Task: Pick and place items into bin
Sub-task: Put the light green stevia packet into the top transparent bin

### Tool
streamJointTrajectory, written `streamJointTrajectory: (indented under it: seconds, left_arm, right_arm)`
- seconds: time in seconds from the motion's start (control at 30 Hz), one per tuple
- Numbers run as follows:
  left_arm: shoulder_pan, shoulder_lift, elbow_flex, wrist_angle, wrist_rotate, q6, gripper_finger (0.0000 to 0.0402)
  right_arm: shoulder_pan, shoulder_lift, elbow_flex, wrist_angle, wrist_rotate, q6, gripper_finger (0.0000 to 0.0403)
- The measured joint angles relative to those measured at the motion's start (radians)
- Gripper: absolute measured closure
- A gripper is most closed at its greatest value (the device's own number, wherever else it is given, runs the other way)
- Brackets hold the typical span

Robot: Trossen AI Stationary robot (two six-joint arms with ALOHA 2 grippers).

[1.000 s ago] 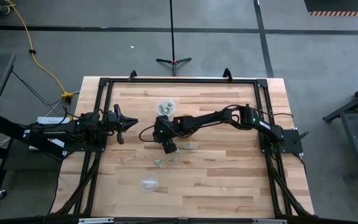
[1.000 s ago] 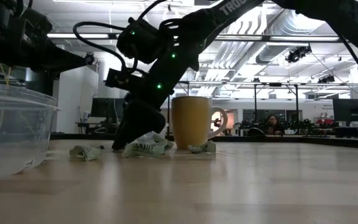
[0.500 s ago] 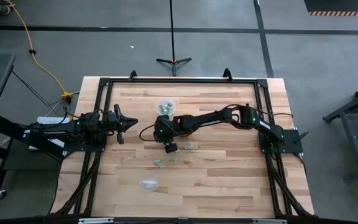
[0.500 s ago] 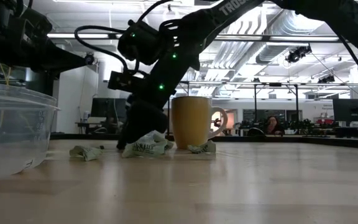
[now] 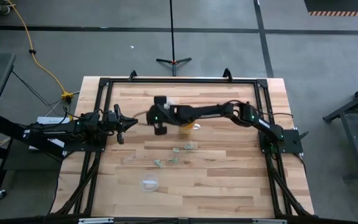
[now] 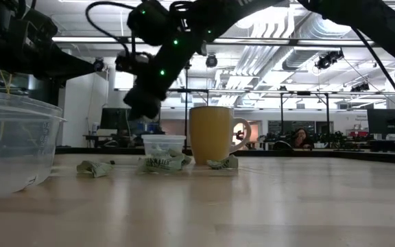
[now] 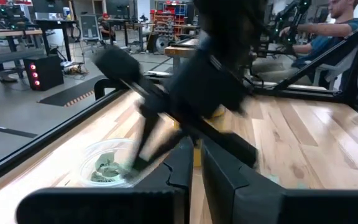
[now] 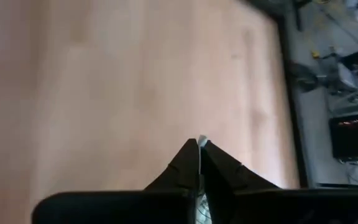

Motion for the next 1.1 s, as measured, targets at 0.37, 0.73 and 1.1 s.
streamJointTrajectory:
  seconds: [0.37,0.73,1.1]
  left_arm:
    - [0.0,0.0,0.0,0.0,0.0,0.0,0.0334]
    - [0.0,0.0,0.0,0.0,0.0,0.0,0.0334]
    - [0.0,0.0,0.0,-0.001,0.0,0.0,0.0334]
  right_arm:
    - [-0.153,-0.002,0.038,-0.156,-0.241,0.19,0.0386]
    - [-0.153,-0.003,0.038,-0.104,-0.278,0.251,0.0248]
    - [0.03,-0.021,0.038,-0.144,-0.307,0.112,0.0143]
